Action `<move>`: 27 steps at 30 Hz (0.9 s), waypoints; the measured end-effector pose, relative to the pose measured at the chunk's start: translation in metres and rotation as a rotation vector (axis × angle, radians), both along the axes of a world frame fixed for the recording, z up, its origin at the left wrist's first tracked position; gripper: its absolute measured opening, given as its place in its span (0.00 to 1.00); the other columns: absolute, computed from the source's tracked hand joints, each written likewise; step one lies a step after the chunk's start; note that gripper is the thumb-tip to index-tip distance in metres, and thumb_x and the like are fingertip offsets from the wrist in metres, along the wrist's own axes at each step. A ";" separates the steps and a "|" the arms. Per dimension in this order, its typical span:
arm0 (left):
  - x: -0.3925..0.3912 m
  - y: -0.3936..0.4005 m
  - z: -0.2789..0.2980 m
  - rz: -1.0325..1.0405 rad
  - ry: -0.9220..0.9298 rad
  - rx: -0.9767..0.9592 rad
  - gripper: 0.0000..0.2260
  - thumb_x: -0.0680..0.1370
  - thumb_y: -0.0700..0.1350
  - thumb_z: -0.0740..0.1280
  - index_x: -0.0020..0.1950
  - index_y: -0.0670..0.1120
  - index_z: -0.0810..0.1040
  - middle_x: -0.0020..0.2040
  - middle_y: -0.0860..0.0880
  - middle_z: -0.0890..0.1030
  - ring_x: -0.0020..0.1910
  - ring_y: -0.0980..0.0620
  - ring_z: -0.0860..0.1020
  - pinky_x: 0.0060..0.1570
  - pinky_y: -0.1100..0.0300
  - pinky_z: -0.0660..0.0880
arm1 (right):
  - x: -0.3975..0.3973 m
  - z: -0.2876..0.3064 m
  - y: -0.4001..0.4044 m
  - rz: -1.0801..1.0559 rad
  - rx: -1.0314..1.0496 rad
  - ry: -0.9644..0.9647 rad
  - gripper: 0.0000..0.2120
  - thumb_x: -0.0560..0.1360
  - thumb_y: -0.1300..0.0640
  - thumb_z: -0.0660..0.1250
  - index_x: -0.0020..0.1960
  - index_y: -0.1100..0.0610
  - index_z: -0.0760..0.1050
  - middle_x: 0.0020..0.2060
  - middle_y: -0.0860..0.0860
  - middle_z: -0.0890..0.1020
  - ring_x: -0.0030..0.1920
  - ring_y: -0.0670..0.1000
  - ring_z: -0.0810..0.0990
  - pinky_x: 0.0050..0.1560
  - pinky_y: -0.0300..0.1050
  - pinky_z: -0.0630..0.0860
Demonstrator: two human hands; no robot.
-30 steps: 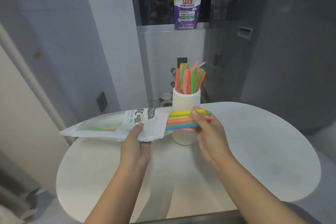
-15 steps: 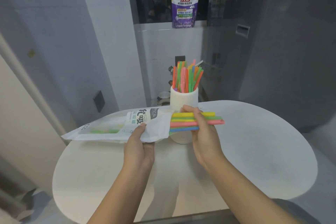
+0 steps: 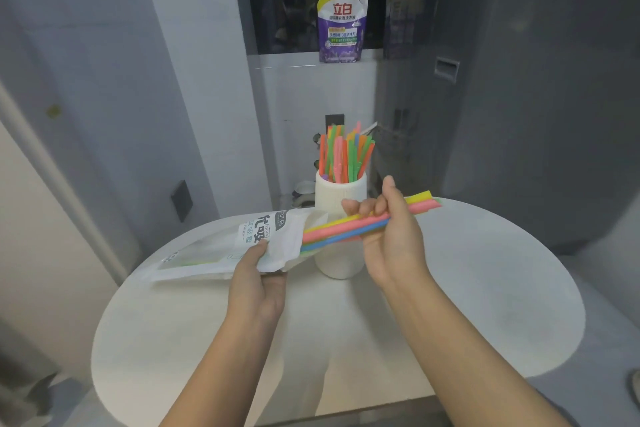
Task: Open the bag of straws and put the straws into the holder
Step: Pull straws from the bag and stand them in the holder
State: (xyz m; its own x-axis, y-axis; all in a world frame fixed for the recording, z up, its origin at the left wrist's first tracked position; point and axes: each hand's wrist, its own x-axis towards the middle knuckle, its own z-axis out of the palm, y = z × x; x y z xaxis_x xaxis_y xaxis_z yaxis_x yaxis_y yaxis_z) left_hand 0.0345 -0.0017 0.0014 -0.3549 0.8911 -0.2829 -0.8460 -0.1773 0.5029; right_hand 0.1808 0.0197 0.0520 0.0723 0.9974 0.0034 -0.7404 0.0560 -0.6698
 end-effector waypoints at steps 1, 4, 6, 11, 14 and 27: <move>0.000 0.000 0.000 -0.004 0.002 -0.001 0.13 0.78 0.32 0.58 0.61 0.42 0.73 0.53 0.46 0.80 0.48 0.50 0.80 0.50 0.57 0.76 | -0.003 0.004 0.000 -0.025 -0.012 0.025 0.26 0.78 0.52 0.61 0.21 0.54 0.64 0.18 0.49 0.69 0.26 0.50 0.78 0.39 0.44 0.79; -0.003 -0.003 -0.001 -0.008 -0.013 -0.015 0.13 0.78 0.32 0.59 0.61 0.41 0.73 0.53 0.45 0.81 0.49 0.49 0.80 0.51 0.57 0.76 | -0.007 0.017 0.000 -0.082 -0.014 0.085 0.27 0.78 0.52 0.61 0.21 0.53 0.60 0.17 0.47 0.61 0.19 0.47 0.64 0.30 0.40 0.76; -0.007 -0.006 0.000 -0.016 -0.026 -0.014 0.14 0.78 0.33 0.59 0.62 0.41 0.72 0.52 0.45 0.81 0.49 0.49 0.80 0.47 0.58 0.78 | -0.008 0.031 -0.001 -0.111 0.020 0.093 0.28 0.78 0.53 0.61 0.20 0.52 0.58 0.16 0.46 0.59 0.18 0.47 0.59 0.25 0.37 0.70; -0.018 -0.010 0.001 -0.023 -0.056 -0.001 0.13 0.78 0.33 0.58 0.62 0.41 0.72 0.48 0.45 0.83 0.48 0.48 0.80 0.36 0.59 0.81 | -0.013 0.069 -0.001 -0.122 0.127 0.075 0.27 0.76 0.55 0.63 0.20 0.51 0.56 0.16 0.46 0.57 0.17 0.46 0.55 0.21 0.34 0.58; -0.021 -0.010 0.003 -0.007 -0.063 0.007 0.13 0.79 0.33 0.57 0.62 0.41 0.72 0.49 0.45 0.82 0.48 0.48 0.80 0.34 0.59 0.81 | -0.014 0.096 -0.002 -0.149 0.187 0.008 0.27 0.75 0.56 0.63 0.20 0.52 0.57 0.15 0.46 0.58 0.16 0.46 0.57 0.20 0.34 0.58; -0.026 -0.007 0.003 -0.012 -0.013 0.016 0.10 0.78 0.33 0.57 0.57 0.40 0.74 0.47 0.44 0.82 0.49 0.46 0.78 0.52 0.54 0.73 | 0.002 0.164 -0.004 -0.294 0.305 -0.144 0.23 0.74 0.56 0.64 0.23 0.54 0.60 0.16 0.47 0.61 0.17 0.46 0.59 0.20 0.35 0.61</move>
State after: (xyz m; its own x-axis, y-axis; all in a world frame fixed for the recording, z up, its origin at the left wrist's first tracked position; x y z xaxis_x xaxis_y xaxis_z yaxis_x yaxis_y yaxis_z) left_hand 0.0086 -0.0089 0.0047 -0.3408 0.8996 -0.2731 -0.8543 -0.1751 0.4894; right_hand 0.1825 0.0153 0.2162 0.3302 0.8862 0.3250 -0.5640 0.4614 -0.6849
